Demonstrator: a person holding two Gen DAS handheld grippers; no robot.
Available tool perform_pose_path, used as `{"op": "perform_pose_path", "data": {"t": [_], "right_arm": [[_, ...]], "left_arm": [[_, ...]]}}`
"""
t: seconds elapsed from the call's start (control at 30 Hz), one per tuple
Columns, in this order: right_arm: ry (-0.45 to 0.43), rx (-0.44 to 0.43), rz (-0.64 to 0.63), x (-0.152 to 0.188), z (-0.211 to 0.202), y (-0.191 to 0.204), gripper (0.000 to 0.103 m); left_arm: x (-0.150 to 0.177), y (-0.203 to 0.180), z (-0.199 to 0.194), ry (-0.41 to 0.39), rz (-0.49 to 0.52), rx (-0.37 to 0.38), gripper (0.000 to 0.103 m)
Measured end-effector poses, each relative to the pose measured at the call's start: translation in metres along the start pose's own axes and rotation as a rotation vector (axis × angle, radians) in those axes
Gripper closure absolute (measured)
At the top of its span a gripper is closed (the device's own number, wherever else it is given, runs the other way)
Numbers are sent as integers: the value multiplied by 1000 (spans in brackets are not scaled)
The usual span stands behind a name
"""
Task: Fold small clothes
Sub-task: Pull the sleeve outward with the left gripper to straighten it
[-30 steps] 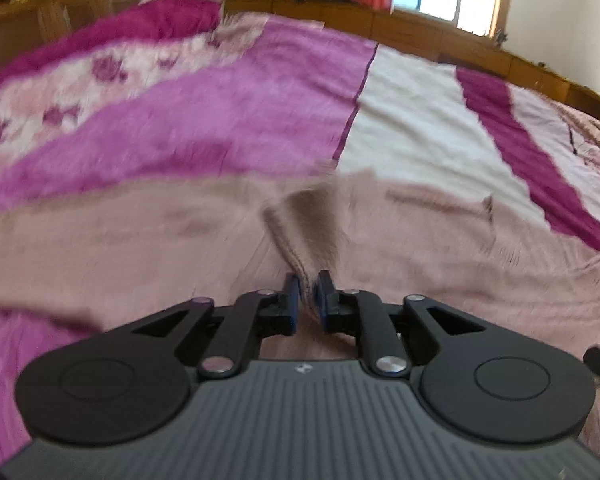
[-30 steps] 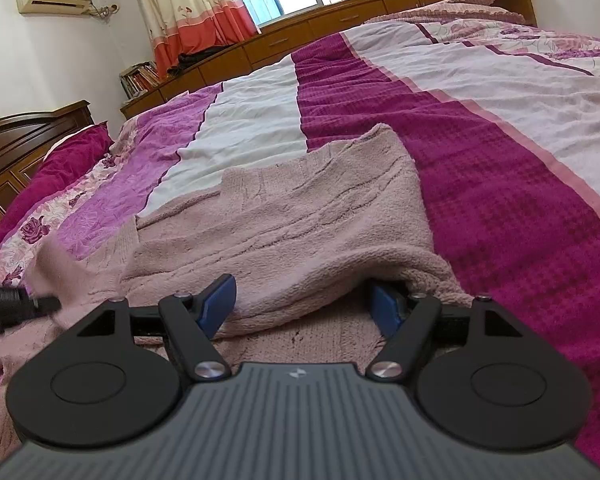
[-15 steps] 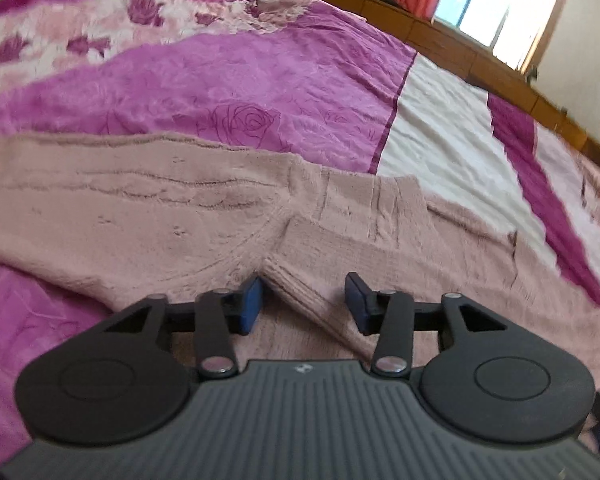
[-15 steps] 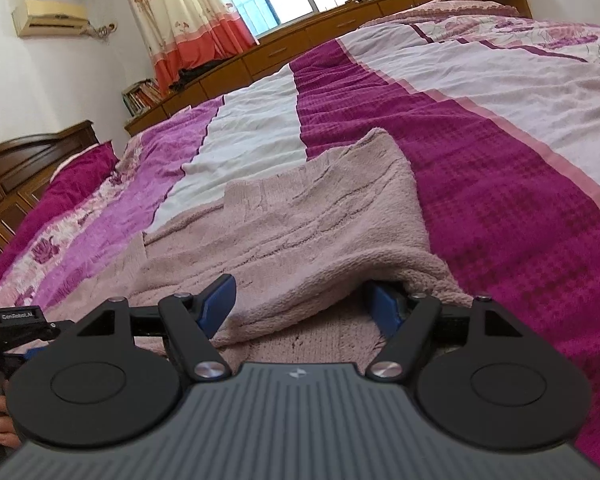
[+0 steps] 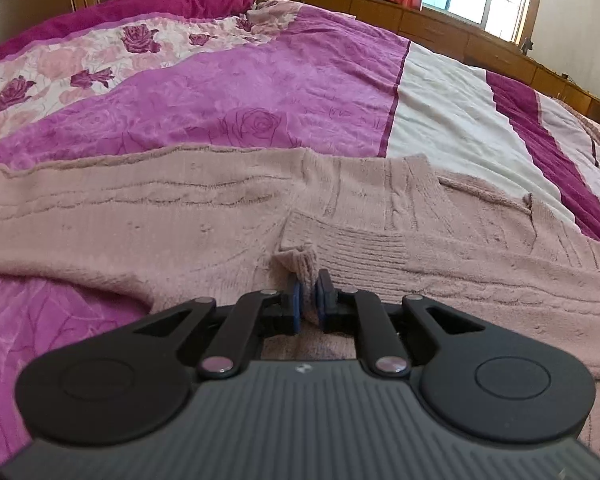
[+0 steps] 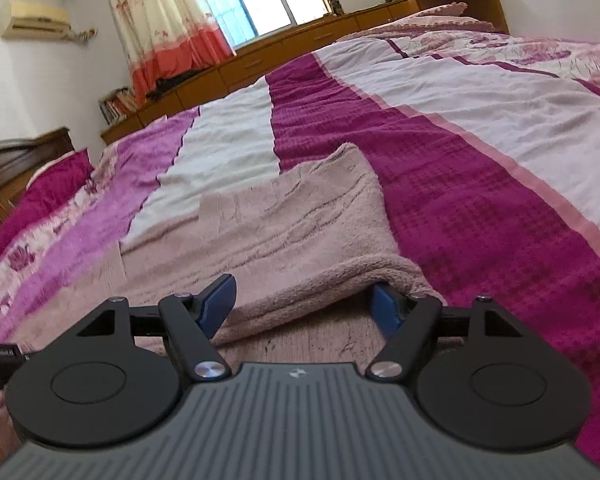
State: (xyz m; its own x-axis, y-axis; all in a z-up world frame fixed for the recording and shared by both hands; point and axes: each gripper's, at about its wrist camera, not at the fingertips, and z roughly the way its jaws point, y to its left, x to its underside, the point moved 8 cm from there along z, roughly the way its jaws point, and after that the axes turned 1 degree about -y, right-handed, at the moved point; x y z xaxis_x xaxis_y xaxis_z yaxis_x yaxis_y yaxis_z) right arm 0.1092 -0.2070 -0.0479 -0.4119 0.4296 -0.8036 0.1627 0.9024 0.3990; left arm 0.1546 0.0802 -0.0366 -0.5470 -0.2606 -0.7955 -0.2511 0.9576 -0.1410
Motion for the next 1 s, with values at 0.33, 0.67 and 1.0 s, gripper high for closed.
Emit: {"op": "perform_pose_path", "data": {"t": [0.33, 0.67, 1.0], "right_arm": [[22, 12, -40, 5, -13, 4, 26], [25, -20, -119, 8, -43, 25, 15], [42, -83, -157, 8, -75, 54, 12]], "left_arm": [[-8, 16, -22, 44, 34, -39, 63], [-7, 48, -62, 130, 34, -77, 63], [-31, 102, -93, 127, 13, -134, 62]]}}
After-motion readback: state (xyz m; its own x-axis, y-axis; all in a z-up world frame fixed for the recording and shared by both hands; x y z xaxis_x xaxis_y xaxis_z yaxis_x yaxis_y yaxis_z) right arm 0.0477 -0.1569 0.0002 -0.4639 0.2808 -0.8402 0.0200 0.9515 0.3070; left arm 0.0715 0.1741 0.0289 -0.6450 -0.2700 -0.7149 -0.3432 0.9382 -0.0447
